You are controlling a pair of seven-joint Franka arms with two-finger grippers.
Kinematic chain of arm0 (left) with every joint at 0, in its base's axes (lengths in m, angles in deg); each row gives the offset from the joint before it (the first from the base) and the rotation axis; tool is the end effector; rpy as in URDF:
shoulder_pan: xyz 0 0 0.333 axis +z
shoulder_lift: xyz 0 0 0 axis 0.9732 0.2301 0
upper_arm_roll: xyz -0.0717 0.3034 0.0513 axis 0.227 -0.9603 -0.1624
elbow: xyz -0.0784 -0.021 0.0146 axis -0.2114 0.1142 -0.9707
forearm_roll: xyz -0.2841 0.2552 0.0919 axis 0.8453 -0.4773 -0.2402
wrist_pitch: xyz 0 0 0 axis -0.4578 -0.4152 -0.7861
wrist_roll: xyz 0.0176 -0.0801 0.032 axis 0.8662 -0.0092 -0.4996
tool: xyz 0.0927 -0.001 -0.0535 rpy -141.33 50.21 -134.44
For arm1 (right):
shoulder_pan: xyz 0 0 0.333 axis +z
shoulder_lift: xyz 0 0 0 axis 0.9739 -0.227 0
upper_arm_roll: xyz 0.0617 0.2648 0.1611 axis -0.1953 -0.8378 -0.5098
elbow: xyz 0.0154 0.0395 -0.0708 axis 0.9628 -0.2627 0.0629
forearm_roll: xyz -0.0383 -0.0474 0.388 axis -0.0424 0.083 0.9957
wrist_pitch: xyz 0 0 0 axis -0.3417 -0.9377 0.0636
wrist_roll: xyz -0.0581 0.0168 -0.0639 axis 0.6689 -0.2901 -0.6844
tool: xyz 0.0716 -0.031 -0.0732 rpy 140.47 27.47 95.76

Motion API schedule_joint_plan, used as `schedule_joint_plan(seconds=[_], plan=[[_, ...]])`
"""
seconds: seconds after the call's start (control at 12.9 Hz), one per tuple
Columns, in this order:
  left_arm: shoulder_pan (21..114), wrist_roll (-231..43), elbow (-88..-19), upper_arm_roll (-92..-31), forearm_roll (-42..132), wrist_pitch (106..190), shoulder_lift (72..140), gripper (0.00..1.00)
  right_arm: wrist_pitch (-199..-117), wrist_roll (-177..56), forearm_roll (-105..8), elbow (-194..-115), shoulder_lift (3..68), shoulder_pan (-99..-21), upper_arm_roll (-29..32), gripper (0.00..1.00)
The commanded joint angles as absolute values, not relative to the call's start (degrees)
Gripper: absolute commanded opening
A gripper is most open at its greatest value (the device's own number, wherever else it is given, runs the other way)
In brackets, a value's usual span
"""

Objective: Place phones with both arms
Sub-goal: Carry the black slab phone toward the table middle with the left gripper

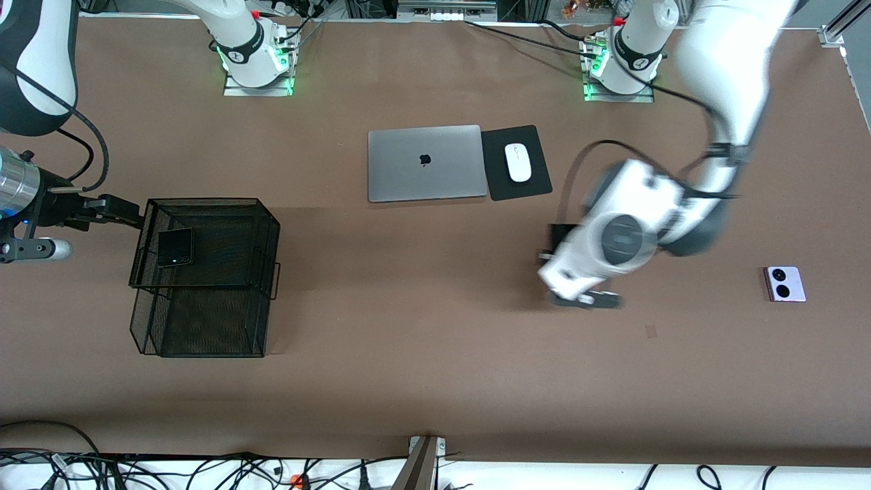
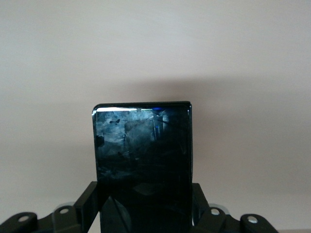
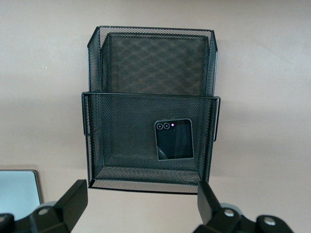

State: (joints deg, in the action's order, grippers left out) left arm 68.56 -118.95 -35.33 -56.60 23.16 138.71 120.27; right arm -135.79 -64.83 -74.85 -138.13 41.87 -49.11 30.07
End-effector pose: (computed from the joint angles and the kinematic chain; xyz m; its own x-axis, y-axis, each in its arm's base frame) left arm 0.6298 -0.3030 0.2963 0.9824 -0.0140 -0.1861 -0.0224 -0.9988 -0.0432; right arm 0.6329 -0.0044 0.5327 0.9965 0.0444 -0.0715 0.0427 -0.9988 -0.0257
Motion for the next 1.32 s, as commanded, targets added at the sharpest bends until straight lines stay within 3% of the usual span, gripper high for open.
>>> schedule_joint_plan(seconds=[0.0, 0.39, 0.54, 0.93, 1.01, 1.08, 1.16, 1.24], plan=[[61.1, -125.7, -29.3, -58.1, 22.8, 144.3, 126.7, 0.27, -134.6, -63.8, -75.8, -137.6, 42.2, -48.9, 29.9, 1.0], [58.4, -128.6, -30.1, -58.0, 29.6, 163.4, 131.5, 0.31, -134.6, -63.4, -75.8, -137.7, 42.2, -48.9, 29.8, 1.0], [56.8, -128.7, -30.1, -58.0, 29.3, 164.1, 132.6, 0.38, -134.6, -63.4, -75.8, -137.7, 42.2, -48.9, 29.8, 1.0], [55.4, -126.5, -30.7, -58.0, 27.6, 164.1, 134.2, 0.44, -134.6, -63.4, -75.9, -137.7, 42.2, -48.9, 29.7, 1.0], [55.4, -125.6, -30.7, -58.0, 27.4, 164.1, 134.6, 0.5, -134.6, -63.4, -75.9, -137.7, 42.2, -48.9, 29.7, 1.0], [55.3, -125.7, -30.7, -58.0, 27.5, 164.1, 134.7, 0.69, -134.6, -63.4, -75.9, -137.7, 42.2, -48.9, 29.7, 1.0], [55.3, -126.3, -30.7, -58.0, 27.4, 164.1, 134.6, 1.0, -134.6, -63.3, -76.2, -137.8, 42.2, -48.9, 29.7, 1.0], [55.0, -126.3, -30.7, -58.1, 27.4, 164.0, 134.1, 1.0, -134.6, -63.3, -76.2, -137.8, 42.2, -48.9, 29.7, 1.0]])
